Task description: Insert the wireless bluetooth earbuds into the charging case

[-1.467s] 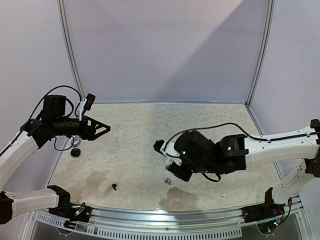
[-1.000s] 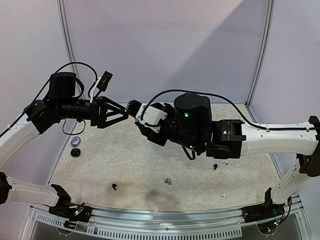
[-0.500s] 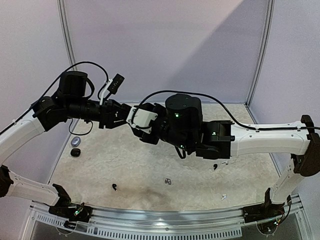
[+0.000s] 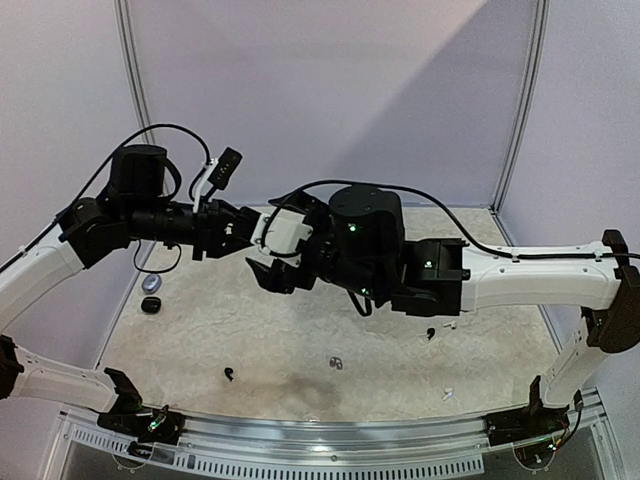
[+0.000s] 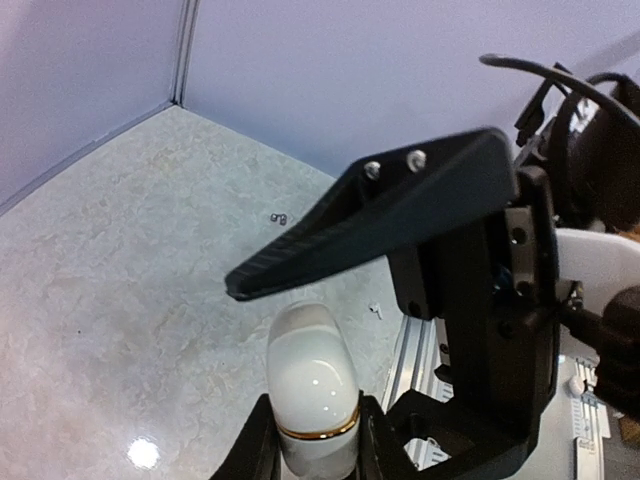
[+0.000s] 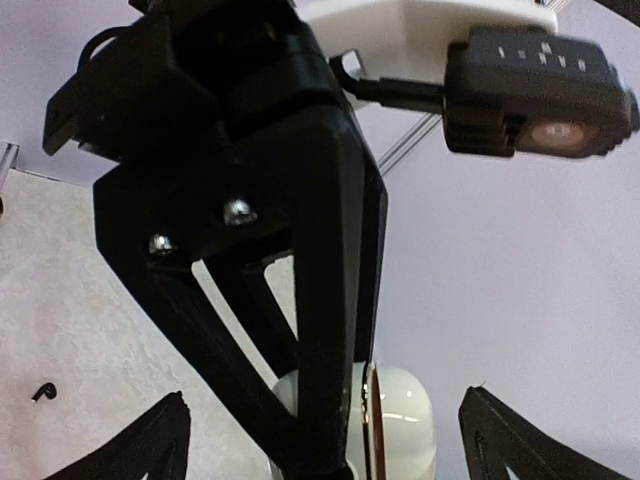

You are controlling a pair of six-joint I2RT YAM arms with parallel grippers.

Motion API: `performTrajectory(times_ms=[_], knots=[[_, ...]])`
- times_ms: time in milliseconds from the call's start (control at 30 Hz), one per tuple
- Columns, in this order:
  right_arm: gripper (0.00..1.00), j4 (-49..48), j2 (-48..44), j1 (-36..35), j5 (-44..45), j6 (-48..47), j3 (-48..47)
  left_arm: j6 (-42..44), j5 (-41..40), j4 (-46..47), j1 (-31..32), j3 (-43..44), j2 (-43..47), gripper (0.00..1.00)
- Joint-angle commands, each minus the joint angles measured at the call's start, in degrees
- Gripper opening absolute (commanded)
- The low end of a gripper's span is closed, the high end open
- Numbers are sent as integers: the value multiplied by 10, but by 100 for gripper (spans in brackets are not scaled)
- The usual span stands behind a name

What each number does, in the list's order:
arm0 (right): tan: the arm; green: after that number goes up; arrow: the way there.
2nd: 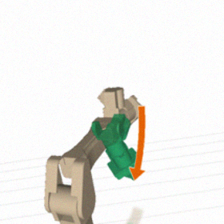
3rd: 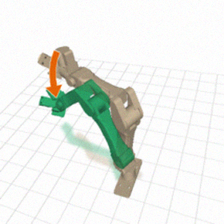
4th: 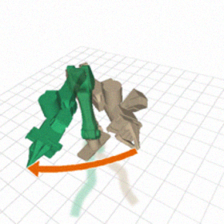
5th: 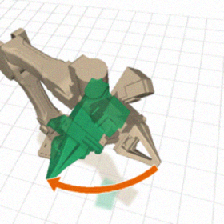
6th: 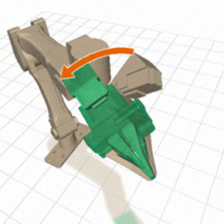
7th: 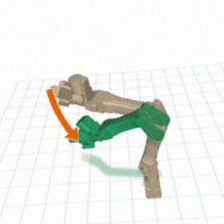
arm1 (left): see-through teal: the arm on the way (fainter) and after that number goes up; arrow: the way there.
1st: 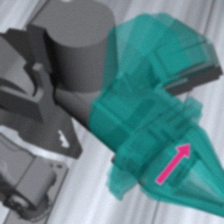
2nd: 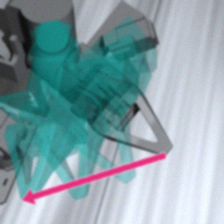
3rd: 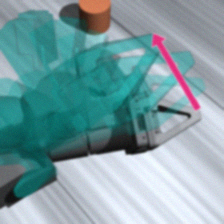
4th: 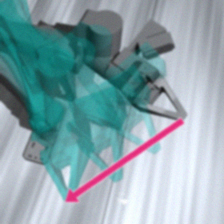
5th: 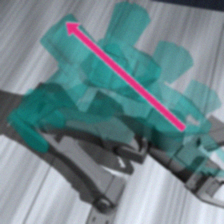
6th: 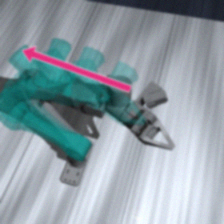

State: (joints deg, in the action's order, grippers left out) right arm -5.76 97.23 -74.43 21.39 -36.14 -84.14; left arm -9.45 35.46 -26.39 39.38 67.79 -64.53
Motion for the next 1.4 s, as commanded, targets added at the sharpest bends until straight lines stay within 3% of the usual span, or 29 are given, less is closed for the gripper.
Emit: performTrajectory(times_ms=[0, 233, 433, 633, 1067, 1267, 1333, 1367], knots=[[99, 87, -42, 5, -48, 74, -27, 77, 15, 45, 3, -31, 49, 0], [99, 223, -119, 52, -287, 205, -34, 222, 57, 27, 3, -59, 75, 0], [97, 232, -120, 61, -334, 248, -36, 283, 80, 10, 4, -56, 78, 0], [68, 246, -77, 65, -354, 245, -74, 294, 100, 2, 8, -57, 81, 0], [37, 251, -27, 68, -376, 250, -108, 291, 102, -2, 12, -56, 81, 0], [15, 259, -25, 67, -385, 249, -111, 280, 101, 1, 13, -56, 82, 0], [0, 264, -29, 67, -382, 249, -111, 270, 96, 3, 13, -59, 83, 0], [0, 267, -31, 67, -377, 249, -110, 262, 93, 5, 13, -62, 84, 0]])
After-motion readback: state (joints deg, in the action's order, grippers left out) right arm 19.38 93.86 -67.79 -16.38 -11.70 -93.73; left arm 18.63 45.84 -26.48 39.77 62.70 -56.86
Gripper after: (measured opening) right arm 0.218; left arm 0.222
